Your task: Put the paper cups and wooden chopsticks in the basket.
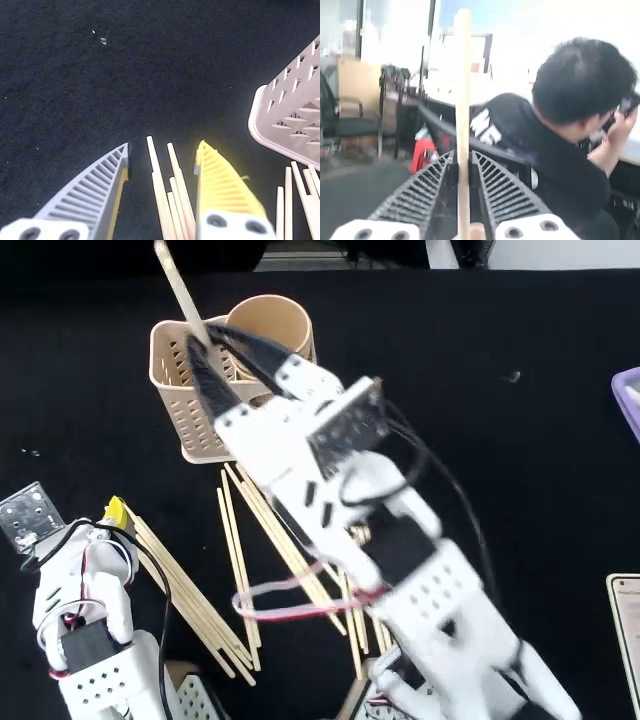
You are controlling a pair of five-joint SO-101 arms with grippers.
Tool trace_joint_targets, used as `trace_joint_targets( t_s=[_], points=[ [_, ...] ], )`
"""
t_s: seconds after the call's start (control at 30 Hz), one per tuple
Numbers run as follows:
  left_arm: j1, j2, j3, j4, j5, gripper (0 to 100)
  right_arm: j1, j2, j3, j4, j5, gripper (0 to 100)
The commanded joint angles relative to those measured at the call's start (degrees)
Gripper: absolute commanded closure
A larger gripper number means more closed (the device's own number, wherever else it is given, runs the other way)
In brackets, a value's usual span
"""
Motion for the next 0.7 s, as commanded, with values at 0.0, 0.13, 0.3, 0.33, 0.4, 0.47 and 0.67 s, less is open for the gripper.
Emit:
trace_joint_targets(
  t_s=[0.0, 0.13, 0.3, 0.33, 0.4, 0.47, 0.67],
  points=[
    [0.0, -0.6, -0.5, -0.7, 0.4, 78, -1.0, 8.9, -5.9, -13.0, -0.2, 98.8],
    [0.0, -0.6, -0.5, -0.7, 0.3, 78, -0.8, 17.3, -13.0, -13.2, -0.4, 98.8],
    [0.0, -0.6, -0.5, -0.6, 0.1, 78, -0.7, 29.0, -23.2, -13.2, -0.1, 98.8],
    [0.0, -0.6, -0.5, -0.6, 0.1, 78, -0.1, 31.3, -25.2, -13.2, 0.0, 98.8],
    [-0.1, -0.6, -0.5, -0.6, 0.1, 78, 1.1, 35.9, -29.2, -13.2, -0.2, 98.8],
    [-0.1, -0.6, -0.5, -0.6, 0.1, 78, 2.1, 40.1, -32.5, -13.2, -0.4, 98.8],
    [-0.1, -0.6, -0.5, -0.6, 0.1, 78, 3.6, 49.2, -35.3, -12.9, -0.4, 98.7]
  ],
)
